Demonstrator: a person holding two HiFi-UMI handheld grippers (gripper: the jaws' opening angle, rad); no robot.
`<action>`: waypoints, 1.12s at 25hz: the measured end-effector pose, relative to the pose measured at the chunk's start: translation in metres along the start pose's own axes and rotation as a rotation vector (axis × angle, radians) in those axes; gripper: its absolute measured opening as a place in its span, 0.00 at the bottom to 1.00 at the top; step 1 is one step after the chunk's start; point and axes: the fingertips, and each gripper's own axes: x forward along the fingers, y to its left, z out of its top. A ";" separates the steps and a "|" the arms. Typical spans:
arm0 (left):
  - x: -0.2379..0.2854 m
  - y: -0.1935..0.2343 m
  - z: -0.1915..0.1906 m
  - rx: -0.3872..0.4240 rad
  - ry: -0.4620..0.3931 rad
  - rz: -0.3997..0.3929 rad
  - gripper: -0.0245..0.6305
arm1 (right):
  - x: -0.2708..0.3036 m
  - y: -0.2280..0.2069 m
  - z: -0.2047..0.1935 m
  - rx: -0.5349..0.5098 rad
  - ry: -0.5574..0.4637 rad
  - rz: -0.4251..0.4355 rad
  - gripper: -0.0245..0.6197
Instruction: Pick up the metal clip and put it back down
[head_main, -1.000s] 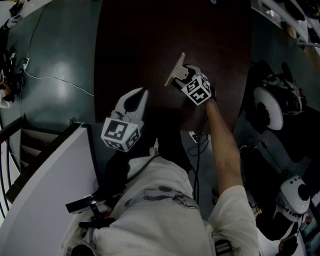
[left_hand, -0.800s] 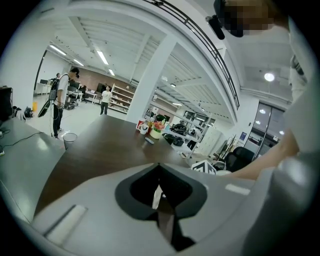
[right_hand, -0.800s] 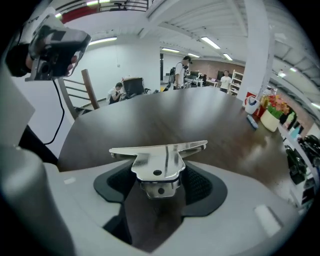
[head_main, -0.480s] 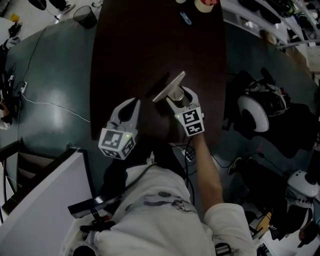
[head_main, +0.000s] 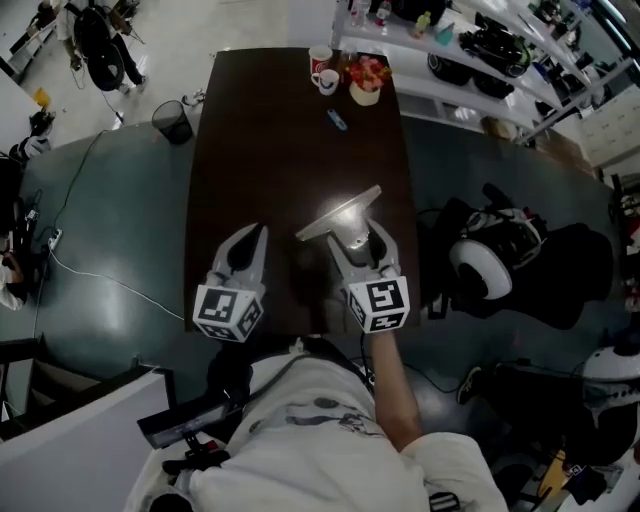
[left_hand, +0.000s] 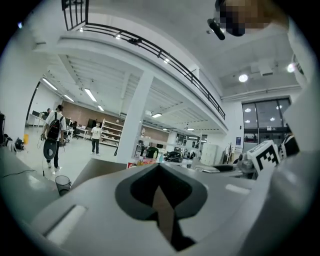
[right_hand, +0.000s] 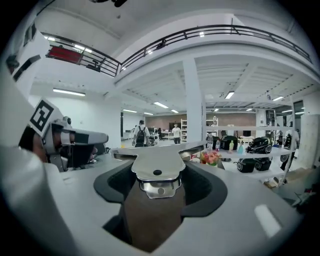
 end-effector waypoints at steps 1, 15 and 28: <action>0.000 0.000 0.006 0.013 -0.016 0.003 0.03 | -0.003 0.000 0.011 0.000 -0.029 -0.005 0.49; -0.004 -0.005 0.066 0.161 -0.175 0.019 0.03 | -0.031 0.002 0.098 -0.029 -0.261 -0.019 0.49; -0.004 0.001 0.072 0.177 -0.189 0.026 0.03 | -0.027 0.007 0.114 -0.041 -0.300 -0.012 0.49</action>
